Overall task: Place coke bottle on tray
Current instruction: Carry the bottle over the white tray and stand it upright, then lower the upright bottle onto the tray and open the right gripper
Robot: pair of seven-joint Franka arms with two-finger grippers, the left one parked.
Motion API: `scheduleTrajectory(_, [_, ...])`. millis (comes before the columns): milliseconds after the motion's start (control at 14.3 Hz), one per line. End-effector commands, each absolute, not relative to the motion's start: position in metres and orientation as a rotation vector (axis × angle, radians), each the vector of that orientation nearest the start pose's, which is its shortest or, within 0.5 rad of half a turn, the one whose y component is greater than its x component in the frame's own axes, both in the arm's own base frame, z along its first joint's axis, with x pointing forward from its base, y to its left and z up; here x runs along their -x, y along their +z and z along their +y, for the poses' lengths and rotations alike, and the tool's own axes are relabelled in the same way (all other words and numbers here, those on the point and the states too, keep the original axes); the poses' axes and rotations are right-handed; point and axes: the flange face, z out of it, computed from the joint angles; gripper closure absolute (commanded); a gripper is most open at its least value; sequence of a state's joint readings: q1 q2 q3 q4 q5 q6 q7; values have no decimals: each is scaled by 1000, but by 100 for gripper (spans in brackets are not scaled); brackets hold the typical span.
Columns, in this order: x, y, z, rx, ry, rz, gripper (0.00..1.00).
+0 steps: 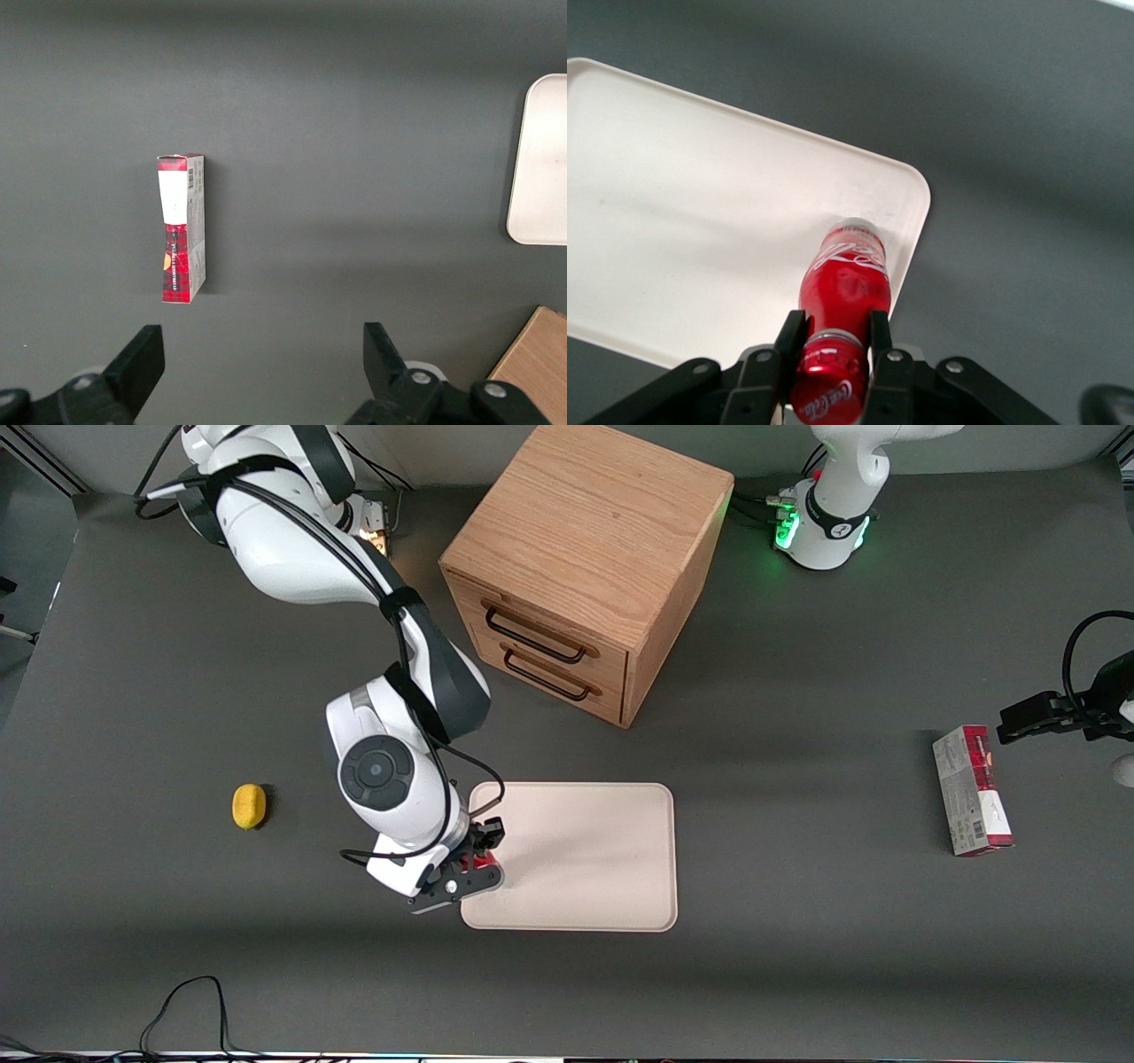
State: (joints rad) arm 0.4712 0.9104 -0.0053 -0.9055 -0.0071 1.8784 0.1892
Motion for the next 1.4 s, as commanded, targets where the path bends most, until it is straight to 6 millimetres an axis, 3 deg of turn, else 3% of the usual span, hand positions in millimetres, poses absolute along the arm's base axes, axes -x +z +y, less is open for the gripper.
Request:
scheduleTrajectory(0, [-708,339,356,3101,-135,-463,94])
scheduleTrajectory(350, [-709,324,355,3106,-120,-468,92])
scheduleTrajectory(420, [-709,323,355,3107,-118,-466,86])
scheduleTrajectory(561, [-709,320,355,3107,-120,-456,16])
scheduleTrajectory(631, [-710,321,356,3106,-129,-451,0])
scheduleTrajectory(771, [-710,324,356,3104,-136,-446,0])
scheduleTrajectory(911, [-709,340,355,3102,-152,-441,0])
scheduleTrajectory(1121, [-700,406,352,3084,-196,-433,0])
scheduleTrajectory(1331, [-678,473,340,3100,-148,-429,0])
